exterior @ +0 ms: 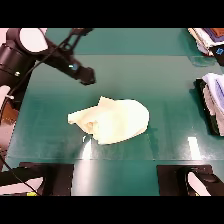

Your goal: Fold the shirts.

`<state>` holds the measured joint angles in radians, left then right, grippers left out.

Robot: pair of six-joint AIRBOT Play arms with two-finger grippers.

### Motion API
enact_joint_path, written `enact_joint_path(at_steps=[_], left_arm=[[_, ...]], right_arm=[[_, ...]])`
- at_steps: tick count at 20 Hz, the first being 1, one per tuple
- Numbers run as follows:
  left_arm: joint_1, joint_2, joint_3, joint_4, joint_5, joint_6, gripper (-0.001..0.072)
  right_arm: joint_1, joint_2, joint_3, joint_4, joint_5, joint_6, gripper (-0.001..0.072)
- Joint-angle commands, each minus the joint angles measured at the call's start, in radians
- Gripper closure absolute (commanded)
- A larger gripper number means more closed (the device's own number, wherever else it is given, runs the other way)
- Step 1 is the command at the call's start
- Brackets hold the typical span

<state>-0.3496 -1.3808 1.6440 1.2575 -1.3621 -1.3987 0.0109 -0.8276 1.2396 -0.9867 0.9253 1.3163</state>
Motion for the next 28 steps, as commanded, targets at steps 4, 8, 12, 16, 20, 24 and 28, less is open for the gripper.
enact_joint_path(at_steps=[4, 8, 12, 16, 20, 24, 28], left_arm=[[0.272, -0.004, -0.354, 0.014, -0.016, -0.014, 0.0278], [0.315, -0.004, -0.548, -0.002, 0.089, -0.015, 0.0052], [0.315, -0.004, -0.623, -0.050, 0.164, -0.015, 0.0025], [0.315, -0.010, -0.638, -0.117, 0.170, -0.002, 0.0209], [0.315, -0.010, -0.638, -0.122, 0.153, 0.012, 0.0209], [0.313, -0.012, -0.639, -0.121, 0.151, 0.019, 0.0521], [0.313, -0.010, -0.593, -0.120, 0.145, 0.019, 0.0684]], right_arm=[[0.001, -0.001, 0.000, -0.001, 0.018, 0.000, 0.0692], [0.001, -0.001, -0.001, -0.003, 0.031, 0.000, 0.0692], [0.001, -0.008, -0.001, -0.007, 0.050, 0.000, 0.0692], [0.005, -0.045, -0.002, -0.009, 0.119, 0.000, 0.0692], [0.006, -0.137, -0.002, -0.009, 0.241, 0.000, 0.0692], [0.006, -0.243, -0.002, -0.010, 0.329, 0.000, 0.0692], [0.006, -0.343, -0.054, -0.006, 0.385, 0.000, 0.0683]])
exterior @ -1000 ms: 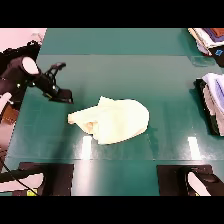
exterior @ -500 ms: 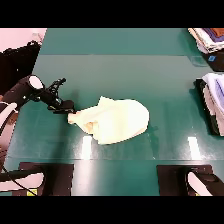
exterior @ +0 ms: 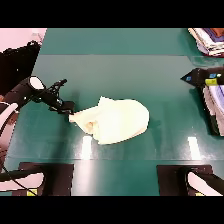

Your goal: Fold the shirts.

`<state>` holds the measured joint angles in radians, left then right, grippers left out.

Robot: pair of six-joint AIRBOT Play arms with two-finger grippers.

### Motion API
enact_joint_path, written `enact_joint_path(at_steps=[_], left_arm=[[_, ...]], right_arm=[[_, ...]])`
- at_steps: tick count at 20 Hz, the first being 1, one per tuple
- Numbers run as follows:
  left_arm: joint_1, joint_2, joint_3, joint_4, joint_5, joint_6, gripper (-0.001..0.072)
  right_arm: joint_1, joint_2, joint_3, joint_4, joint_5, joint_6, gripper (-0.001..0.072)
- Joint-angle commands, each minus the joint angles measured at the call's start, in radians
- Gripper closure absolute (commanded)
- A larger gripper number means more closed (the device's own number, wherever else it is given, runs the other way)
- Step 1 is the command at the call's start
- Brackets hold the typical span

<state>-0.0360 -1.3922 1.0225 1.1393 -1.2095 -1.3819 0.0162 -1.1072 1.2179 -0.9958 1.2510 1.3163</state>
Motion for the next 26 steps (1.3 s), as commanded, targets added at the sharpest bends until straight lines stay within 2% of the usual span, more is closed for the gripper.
enact_joint_path(at_steps=[1, 2, 3, 6, 8, 12, 13, 17, 19, 20, 23, 26], left_arm=[[0.000, 0.001, 0.056, -0.002, -0.014, 0.002, 0.0685], [0.000, 0.001, 0.087, -0.002, -0.020, 0.002, 0.0684], [0.000, 0.001, 0.121, -0.002, -0.023, 0.002, 0.0684], [0.000, 0.001, 0.190, -0.010, -0.019, 0.001, 0.0684], [0.000, 0.001, 0.200, -0.022, -0.009, 0.001, 0.0684], [0.000, 0.000, 0.200, -0.022, -0.003, 0.001, 0.0684], [0.000, 0.000, 0.200, -0.023, -0.003, 0.001, 0.0684], [0.000, 0.000, 0.200, -0.023, -0.005, 0.000, 0.0684], [0.000, 0.001, 0.200, -0.026, -0.005, -0.008, 0.0684], [0.000, 0.005, 0.201, -0.027, -0.004, -0.009, 0.0685], [0.000, 0.076, 0.238, -0.017, 0.026, -0.017, 0.0685], [0.000, 0.203, 0.379, -0.015, 0.051, -0.017, 0.0685]], right_arm=[[0.001, -0.083, -0.081, 0.009, 0.077, 0.000, 0.0546], [0.001, -0.101, -0.137, 0.010, 0.091, 0.000, 0.0306], [0.001, -0.116, -0.196, 0.016, 0.093, 0.001, 0.0231], [0.001, -0.185, -0.341, 0.143, 0.029, -0.002, 0.0233], [0.012, -0.242, -0.388, 0.233, -0.022, -0.056, 0.0235], [0.127, -0.317, -0.391, 0.262, -0.108, -0.069, 0.0242], [0.154, -0.329, -0.391, 0.261, -0.133, -0.069, 0.0278], [0.227, -0.371, -0.391, 0.263, -0.227, -0.069, 0.0289], [0.244, -0.366, -0.389, 0.262, -0.261, -0.069, 0.0667], [0.247, -0.353, -0.389, 0.260, -0.283, -0.069, 0.0692], [0.208, -0.232, -0.378, 0.259, -0.347, -0.069, 0.0693], [0.113, -0.067, -0.251, 0.240, -0.317, -0.069, 0.0693]])
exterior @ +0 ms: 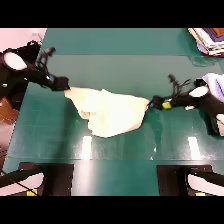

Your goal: Fold the shirts.

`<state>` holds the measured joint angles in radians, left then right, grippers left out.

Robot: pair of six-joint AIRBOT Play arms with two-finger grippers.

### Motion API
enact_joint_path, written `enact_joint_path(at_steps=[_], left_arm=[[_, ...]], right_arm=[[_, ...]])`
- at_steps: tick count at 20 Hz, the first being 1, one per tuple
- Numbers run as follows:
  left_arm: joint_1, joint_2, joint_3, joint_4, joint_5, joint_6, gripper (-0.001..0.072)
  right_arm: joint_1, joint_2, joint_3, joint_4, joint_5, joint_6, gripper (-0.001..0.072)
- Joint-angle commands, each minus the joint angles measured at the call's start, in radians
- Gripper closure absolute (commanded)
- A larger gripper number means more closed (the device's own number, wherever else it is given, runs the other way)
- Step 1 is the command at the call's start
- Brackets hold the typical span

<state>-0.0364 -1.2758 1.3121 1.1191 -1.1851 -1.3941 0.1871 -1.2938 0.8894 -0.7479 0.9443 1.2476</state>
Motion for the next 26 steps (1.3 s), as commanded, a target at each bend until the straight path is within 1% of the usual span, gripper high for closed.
enact_joint_path(at_steps=[1, 6, 10, 13, 15, 18, 20, 21, 23, 26], left_arm=[[0.000, 0.130, 0.150, 0.004, 0.026, -0.005, 0.0685], [0.000, 0.298, 0.424, -0.035, 0.032, -0.005, 0.0685], [0.000, 0.357, 0.624, -0.051, 0.034, -0.005, 0.0685], [0.000, 0.362, 0.768, -0.056, 0.035, -0.006, 0.0685], [0.000, 0.362, 0.817, -0.074, 0.037, -0.020, 0.0685], [0.000, 0.372, 0.818, -0.137, 0.024, -0.020, 0.0685], [0.000, 0.367, 0.810, -0.110, 0.010, -0.019, 0.0685], [0.000, 0.367, 0.777, -0.073, 0.011, -0.019, 0.0685], [0.000, 0.367, 0.641, 0.015, -0.002, -0.020, 0.0685], [0.000, 0.322, 0.378, 0.041, -0.012, -0.022, 0.0685]], right_arm=[[-0.084, 0.167, 0.137, -0.023, 0.004, 0.000, 0.0693], [-0.137, 0.350, 0.431, -0.042, 0.068, 0.000, 0.0693], [-0.137, 0.433, 0.591, -0.045, 0.095, 0.000, 0.0693], [-0.137, 0.463, 0.713, -0.127, 0.111, 0.001, 0.0693], [-0.137, 0.470, 0.797, -0.179, 0.129, 0.001, 0.0693], [-0.137, 0.449, 0.931, -0.243, 0.175, 0.039, 0.0693], [-0.137, 0.390, 1.037, -0.278, 0.244, 0.097, 0.0693], [-0.137, 0.347, 1.083, -0.277, 0.284, 0.116, 0.0693], [-0.137, 0.233, 1.160, -0.275, 0.368, 0.150, 0.0693], [-0.137, 0.042, 1.158, -0.274, 0.453, 0.206, 0.0693]])
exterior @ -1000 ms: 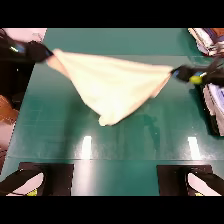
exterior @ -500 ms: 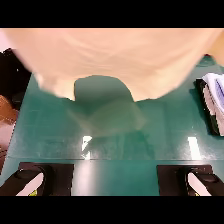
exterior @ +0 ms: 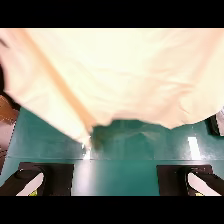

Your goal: Fold the shirts.

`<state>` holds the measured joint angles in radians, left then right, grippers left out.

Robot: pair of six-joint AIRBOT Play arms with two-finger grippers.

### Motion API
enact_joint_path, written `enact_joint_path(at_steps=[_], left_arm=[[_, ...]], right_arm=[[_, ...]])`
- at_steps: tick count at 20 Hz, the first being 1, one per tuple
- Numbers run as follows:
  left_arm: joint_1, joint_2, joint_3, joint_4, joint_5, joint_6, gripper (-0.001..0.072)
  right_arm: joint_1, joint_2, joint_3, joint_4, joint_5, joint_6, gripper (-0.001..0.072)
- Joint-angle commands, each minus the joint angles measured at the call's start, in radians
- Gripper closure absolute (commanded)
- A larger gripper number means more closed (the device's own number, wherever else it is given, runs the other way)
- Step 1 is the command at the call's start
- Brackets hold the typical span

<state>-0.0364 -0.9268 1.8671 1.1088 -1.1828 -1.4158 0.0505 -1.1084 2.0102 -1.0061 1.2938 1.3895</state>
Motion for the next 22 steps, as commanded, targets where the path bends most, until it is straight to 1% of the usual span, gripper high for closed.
enact_joint_path(at_steps=[1, 3, 5, 6, 8, 10, 13, 14, 15, 16, 17, 18, 19, 21, 22], left_arm=[[0.000, -0.056, -0.261, 0.054, -0.012, 0.002, 0.0684], [0.000, -0.149, -0.416, 0.070, 0.021, 0.006, 0.0684], [0.000, -0.267, -0.518, 0.068, 0.115, 0.039, 0.0684], [0.000, -0.331, -0.542, 0.070, 0.172, 0.041, 0.0684], [0.000, -0.463, -0.542, 0.066, 0.285, 0.045, 0.0684], [0.000, -0.560, -0.523, 0.059, 0.381, 0.044, 0.0684], [0.000, -0.618, -0.506, 0.058, 0.470, 0.033, 0.0682], [0.000, -0.618, -0.504, 0.059, 0.483, 0.028, 0.0630], [0.000, -0.618, -0.495, 0.058, 0.479, 0.027, 0.0400], [0.001, -0.617, -0.483, 0.060, 0.458, 0.027, 0.0249], [0.008, -0.616, -0.463, 0.058, 0.418, 0.027, 0.0251], [0.018, -0.616, -0.434, 0.060, 0.356, 0.027, 0.0250], [0.036, -0.614, -0.396, 0.058, 0.261, 0.025, 0.0250], [0.084, -0.593, -0.342, 0.059, 0.057, 0.025, 0.0251], [0.106, -0.571, -0.347, 0.059, -0.010, 0.028, 0.0251]], right_arm=[[0.003, -0.203, -0.006, -0.015, 0.119, 0.079, 0.0693], [0.028, -0.317, -0.097, -0.017, 0.130, 0.077, 0.0693], [0.060, -0.428, -0.175, -0.018, 0.070, 0.045, 0.0693], [0.076, -0.477, -0.205, -0.018, 0.022, 0.028, 0.0693], [0.097, -0.566, -0.239, -0.014, -0.073, 0.026, 0.0693], [0.111, -0.636, -0.240, -0.012, -0.132, 0.026, 0.0693], [0.119, -0.692, -0.240, -0.007, -0.190, 0.026, 0.0691], [0.118, -0.700, -0.240, -0.007, -0.201, 0.026, 0.0683], [0.118, -0.703, -0.240, -0.006, -0.211, 0.026, 0.0558], [0.114, -0.703, -0.237, -0.006, -0.213, 0.026, 0.0425], [0.107, -0.703, -0.224, -0.006, -0.196, 0.026, 0.0361], [0.098, -0.701, -0.202, -0.006, -0.161, 0.026, 0.0361], [0.087, -0.700, -0.176, -0.006, -0.114, 0.024, 0.0362], [0.060, -0.674, -0.153, -0.009, -0.012, -0.014, 0.0361], [0.044, -0.651, -0.159, -0.010, 0.024, -0.031, 0.0362]])
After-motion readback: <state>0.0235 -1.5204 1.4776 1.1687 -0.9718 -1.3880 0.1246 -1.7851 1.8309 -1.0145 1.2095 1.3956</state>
